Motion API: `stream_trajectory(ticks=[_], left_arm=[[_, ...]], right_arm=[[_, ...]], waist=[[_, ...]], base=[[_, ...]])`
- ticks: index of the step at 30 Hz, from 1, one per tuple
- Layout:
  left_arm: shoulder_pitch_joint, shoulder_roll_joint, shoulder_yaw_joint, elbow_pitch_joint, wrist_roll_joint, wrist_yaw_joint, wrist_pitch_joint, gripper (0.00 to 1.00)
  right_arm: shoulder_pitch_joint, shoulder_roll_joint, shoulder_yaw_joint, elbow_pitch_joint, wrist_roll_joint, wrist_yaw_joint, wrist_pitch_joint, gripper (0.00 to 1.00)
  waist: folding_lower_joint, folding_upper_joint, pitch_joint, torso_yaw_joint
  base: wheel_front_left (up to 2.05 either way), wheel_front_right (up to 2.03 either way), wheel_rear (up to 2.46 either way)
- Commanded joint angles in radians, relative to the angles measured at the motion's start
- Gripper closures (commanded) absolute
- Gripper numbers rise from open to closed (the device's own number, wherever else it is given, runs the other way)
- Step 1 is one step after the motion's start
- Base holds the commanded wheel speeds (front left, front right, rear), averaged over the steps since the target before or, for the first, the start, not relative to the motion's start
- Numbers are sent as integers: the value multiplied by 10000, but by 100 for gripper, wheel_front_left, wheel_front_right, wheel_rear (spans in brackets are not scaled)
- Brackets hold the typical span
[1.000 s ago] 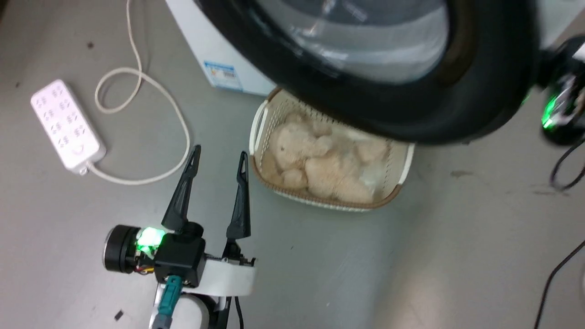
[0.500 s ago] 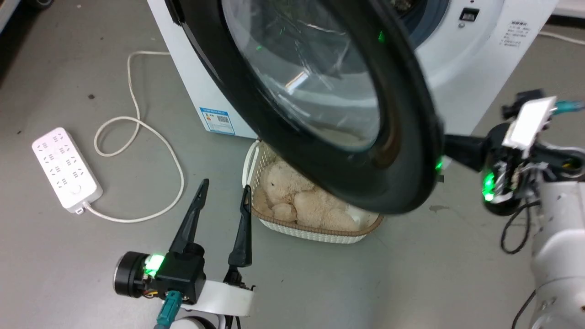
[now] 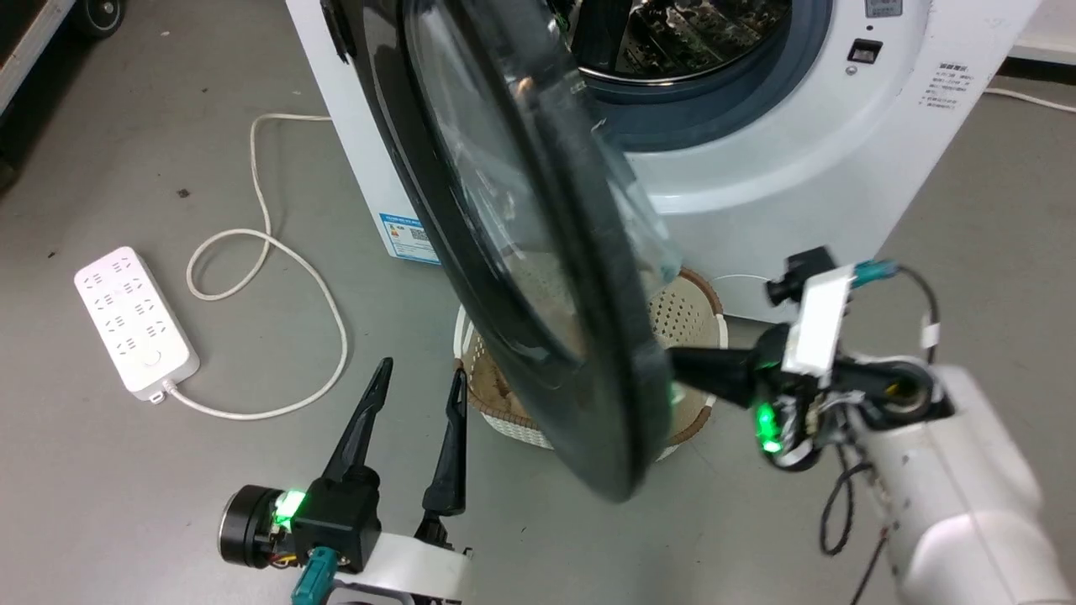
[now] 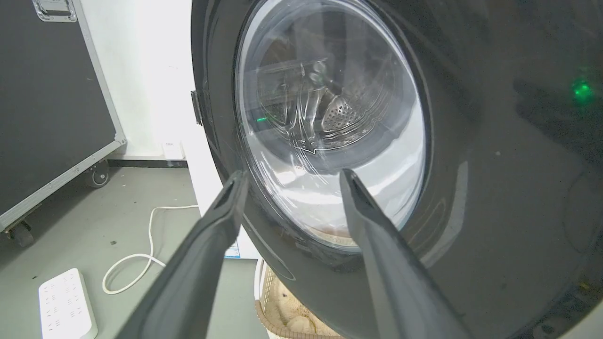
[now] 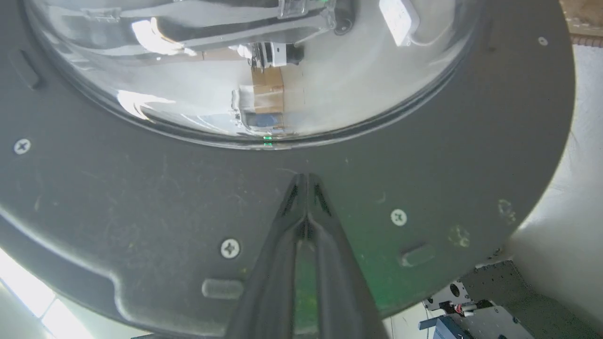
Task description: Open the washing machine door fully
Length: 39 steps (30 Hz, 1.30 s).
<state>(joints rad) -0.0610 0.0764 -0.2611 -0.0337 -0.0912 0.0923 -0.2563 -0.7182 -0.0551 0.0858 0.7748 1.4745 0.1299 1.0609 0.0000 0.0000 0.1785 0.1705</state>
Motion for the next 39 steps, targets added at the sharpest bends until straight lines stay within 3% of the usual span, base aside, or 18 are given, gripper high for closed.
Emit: stream_trajectory(ticks=[1, 3, 4, 5, 8, 9, 11, 12, 13, 14, 15, 19, 24, 28, 30, 35, 39], left_arm=[[116, -27, 59, 27, 9, -56, -55, 0], [131, -40, 79, 44, 6, -73, -55, 0], [174, -60, 122, 83, 5, -104, -55, 0], [192, -71, 146, 103, 3, -114, -55, 0], [222, -92, 205, 152, -14, -131, -55, 0], [257, -111, 284, 167, -38, -145, -55, 0], [272, -117, 329, 171, -45, -152, -55, 0], [300, -128, 429, 191, -61, -179, -55, 0], [300, -128, 429, 191, -61, -179, -55, 0], [322, -138, 543, 194, -91, -214, -55, 0], [322, -138, 543, 194, -91, -214, -55, 0], [384, -154, 778, 194, -137, -281, -55, 0], [471, -179, 961, 279, -248, -430, -55, 0], [584, -200, 999, 378, -329, -523, -55, 0], [636, -208, 1006, 432, -337, -553, -55, 0], [768, -222, 1049, 531, -297, -590, -55, 0], [845, -229, 1092, 633, -252, -614, -55, 0]], right_arm=[[291, 48, 312, -134, 222, 8, -206, 100], [362, 48, 515, -231, 281, 8, -403, 100], [480, 48, 672, -432, 212, 8, -986, 72], [524, 48, 634, -506, 156, 8, -1263, 0], [611, -43, 470, -749, -80, 8, -1795, 0], [768, -333, 212, -1283, -435, 8, -2530, 0], [867, -515, 66, -1631, -661, 8, -2970, 0], [1163, -1038, -111, -2528, -1418, 8, -4001, 0], [1163, -1038, -111, -2528, -1418, 8, -4001, 0], [1601, -1576, -172, -3575, -2412, 8, -5214, 0], [1601, -1576, -172, -3575, -2412, 8, -5214, 0], [2707, -2761, 105, -5503, -4731, 8, -7715, 0], [4152, -3536, 45, -6429, -7580, 8, -10718, 0], [5245, -3275, -432, -6691, -10055, 8, -12340, 0], [5780, -2812, -700, -6928, -11077, 8, -12731, 0], [6955, -1682, -896, -7845, -13212, 8, -13122, 0], [7726, -768, -1107, -8127, -14093, 8, -13199, 0]], waist=[[0, 0, -13, 1], [0, 0, -30, -7], [0, 0, -90, -43], [0, 0, -125, -65], [0, 0, -257, -132], [0, 0, -385, -224], [0, 0, -456, -280], [0, 0, -610, -388], [0, 0, -610, -388], [0, 0, -760, -505], [0, 0, -760, -505], [0, 0, -1028, -766], [0, 0, -1285, -1046], [0, 0, -1405, -1213], [0, 0, -1459, -1273], [0, 0, -1497, -1388], [0, 0, -1543, -1393]], base=[[0, 0, 0], [0, 0, 0], [0, 0, 0], [0, 0, 0], [0, 0, 0], [0, 0, 0], [0, 0, 0], [0, 0, 0], [0, 0, 0], [0, 0, 0], [0, 0, 0], [0, 0, 0], [0, 0, 0], [0, 0, 0], [0, 0, 0], [0, 0, 0], [0, 0, 0]])
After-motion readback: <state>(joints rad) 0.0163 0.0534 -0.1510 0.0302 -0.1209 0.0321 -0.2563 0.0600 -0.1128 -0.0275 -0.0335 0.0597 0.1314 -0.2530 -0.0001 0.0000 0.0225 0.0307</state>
